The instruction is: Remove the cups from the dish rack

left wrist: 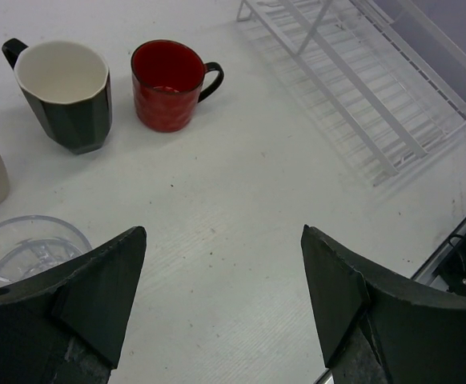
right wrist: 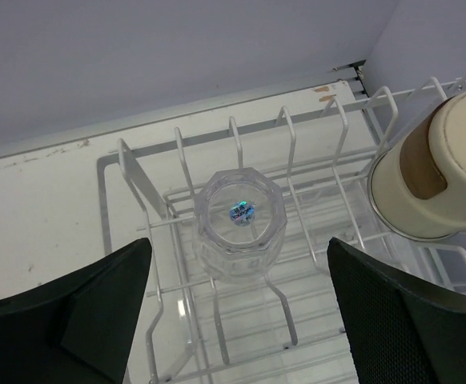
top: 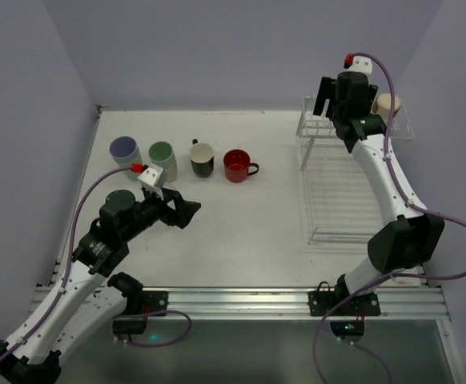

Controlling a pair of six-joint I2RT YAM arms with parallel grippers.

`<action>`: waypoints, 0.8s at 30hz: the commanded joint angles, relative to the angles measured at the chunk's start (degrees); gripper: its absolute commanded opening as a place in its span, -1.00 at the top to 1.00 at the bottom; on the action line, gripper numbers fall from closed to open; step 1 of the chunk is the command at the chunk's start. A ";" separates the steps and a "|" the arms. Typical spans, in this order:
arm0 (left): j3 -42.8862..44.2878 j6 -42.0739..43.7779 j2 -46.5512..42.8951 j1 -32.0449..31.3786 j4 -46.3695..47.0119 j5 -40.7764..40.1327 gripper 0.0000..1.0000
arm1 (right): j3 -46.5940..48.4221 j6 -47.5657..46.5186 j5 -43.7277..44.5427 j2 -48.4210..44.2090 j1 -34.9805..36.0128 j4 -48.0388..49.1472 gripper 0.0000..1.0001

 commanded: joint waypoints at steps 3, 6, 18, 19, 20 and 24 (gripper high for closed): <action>1.27 1.57 0.92 0.27 2.56 2.05 -0.64 | 4.22 -1.54 -1.19 2.99 -1.82 -0.33 -0.81; 1.27 1.66 1.27 0.36 2.47 1.87 -0.64 | 5.54 -1.63 -2.86 5.63 -2.26 -0.15 -0.63; 1.36 0.52 2.24 0.45 3.35 1.34 -0.63 | 9.42 -2.77 -2.70 6.26 -2.70 3.61 0.56; 1.36 0.08 2.33 0.45 4.13 1.87 -0.63 | 8.72 -2.86 -2.52 3.64 -2.70 4.93 0.58; 1.36 -0.97 2.42 0.45 4.57 2.39 -0.62 | 6.97 -2.94 -2.52 1.96 -2.70 6.43 0.60; 1.27 -4.66 3.03 0.45 8.17 6.26 -0.58 | 0.11 -1.90 -8.21 -8.93 -2.44 14.77 0.63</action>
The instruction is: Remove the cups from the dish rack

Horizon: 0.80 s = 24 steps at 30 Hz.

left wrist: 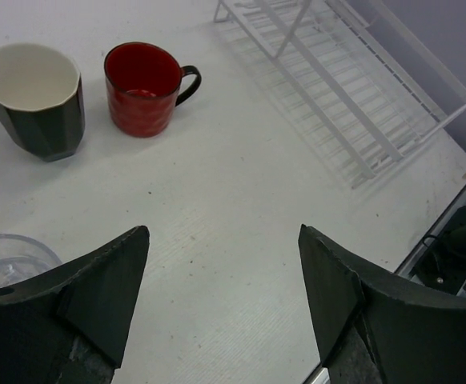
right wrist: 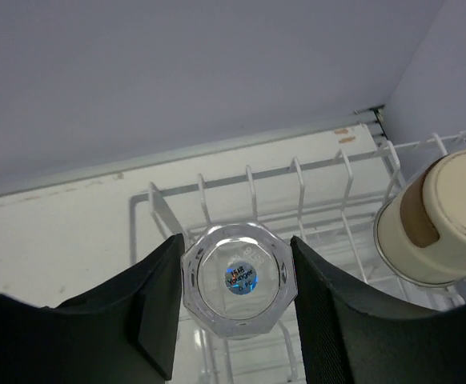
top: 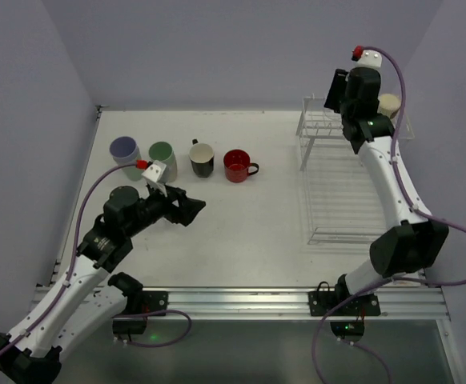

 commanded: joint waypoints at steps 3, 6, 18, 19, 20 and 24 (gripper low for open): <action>0.05 -8.36 0.96 0.43 11.54 7.32 -0.54 | -9.94 5.97 -13.80 -20.83 0.80 13.59 0.63; -2.50 -15.91 2.27 0.34 22.78 12.15 -0.50 | -22.14 18.24 -25.68 -30.15 3.17 20.51 0.63; -9.63 -39.39 10.36 -7.73 59.63 16.22 -0.25 | -58.82 46.24 -48.99 -45.20 19.69 61.06 0.62; -9.54 -39.39 11.23 -8.88 60.42 14.47 -0.25 | -59.26 45.98 -48.56 -44.85 21.96 60.98 0.62; -9.45 -39.22 11.68 -11.33 60.77 13.84 -0.25 | -59.61 45.63 -48.12 -44.59 22.85 60.72 0.61; -9.54 -39.31 13.87 -14.51 62.44 11.38 -0.23 | -61.98 45.71 -46.62 -43.53 25.41 62.73 0.61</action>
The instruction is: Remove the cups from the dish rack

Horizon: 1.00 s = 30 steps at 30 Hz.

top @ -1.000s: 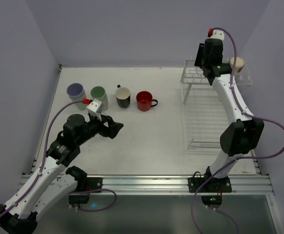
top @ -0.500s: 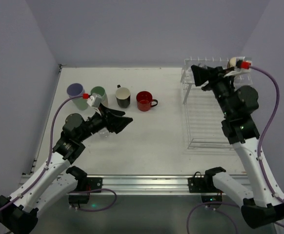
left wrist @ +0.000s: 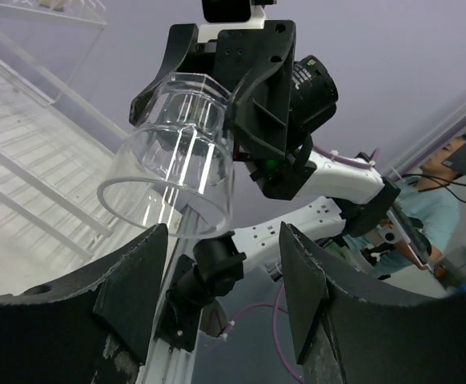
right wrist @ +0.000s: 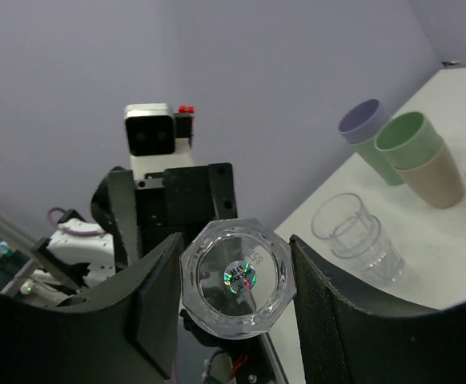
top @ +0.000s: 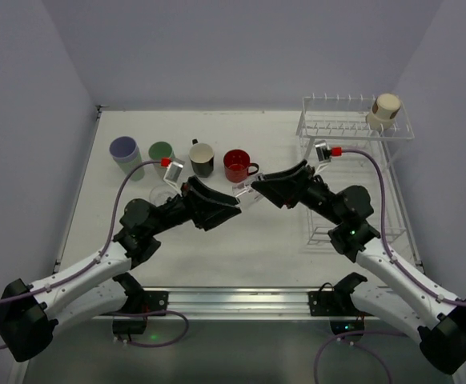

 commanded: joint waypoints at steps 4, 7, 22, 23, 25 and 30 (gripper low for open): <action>0.47 -2.26 3.81 -2.45 8.62 -3.80 -0.20 | -2.59 3.49 -0.74 2.33 3.65 12.57 0.61; 1.96 -1.91 5.48 -2.72 9.41 -3.80 -0.16 | -3.99 4.37 0.22 4.88 5.32 15.55 0.61; 20.32 22.67 7.06 -3.07 -48.73 -22.84 1.00 | -9.53 -5.55 10.05 -3.96 6.47 -1.90 -0.98; 23.03 24.27 8.03 -3.07 -52.77 -24.18 1.00 | -9.88 -6.69 11.11 -5.21 6.47 -4.63 -0.98; 26.82 28.04 11.80 -3.07 -62.89 -28.57 1.00 | -11.02 -9.51 14.62 -9.24 6.47 -11.84 -0.98; 32.02 33.59 22.33 -3.07 -75.39 -33.76 1.00 | -13.58 -13.38 19.99 -17.07 6.47 -25.12 -0.98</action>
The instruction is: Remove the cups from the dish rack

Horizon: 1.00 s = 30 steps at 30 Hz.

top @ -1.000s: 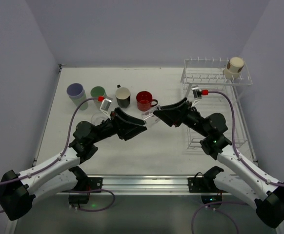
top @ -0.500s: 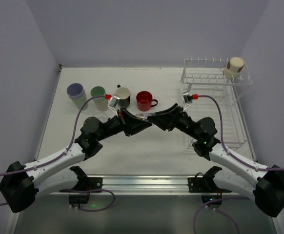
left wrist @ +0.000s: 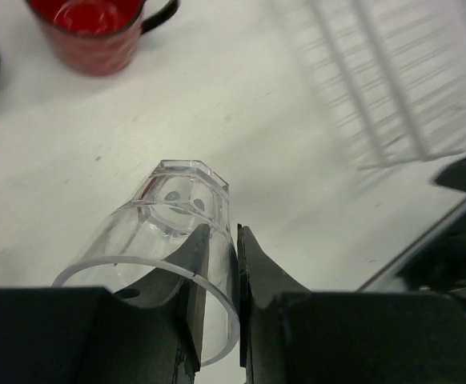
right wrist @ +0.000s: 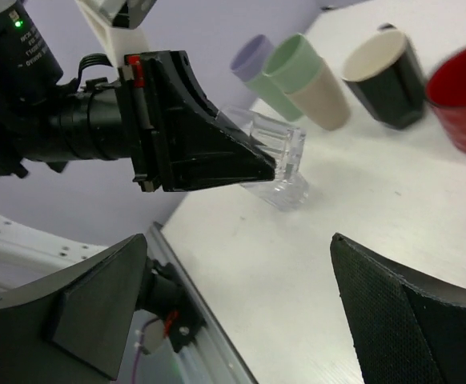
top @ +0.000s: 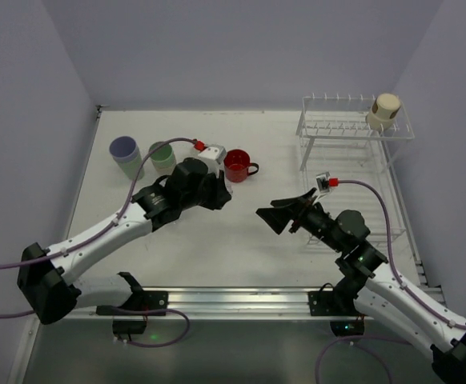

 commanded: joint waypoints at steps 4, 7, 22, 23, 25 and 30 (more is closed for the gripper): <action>6.44 10.79 11.70 0.04 -18.74 -9.88 1.00 | -2.26 -6.85 9.78 -9.08 0.28 -18.60 -0.98; 8.38 12.63 16.80 0.04 -20.41 -10.86 1.00 | -2.35 -7.82 11.90 -11.99 0.28 -22.21 -0.98; 8.38 15.19 30.96 0.65 -20.24 -14.20 0.60 | -1.30 -8.26 14.10 -13.05 0.28 -24.94 -0.98; 8.47 15.02 30.87 0.65 -20.24 -14.38 0.50 | -1.03 -8.44 14.44 -13.40 0.28 -25.29 -0.98; 8.64 14.67 29.64 0.65 -20.15 -14.82 0.23 | 0.11 -8.70 15.06 -13.49 0.28 -25.55 -0.98; 8.91 14.31 25.52 0.83 -20.24 -16.14 -0.18 | 4.06 -10.28 16.55 -10.34 0.28 -25.99 -0.98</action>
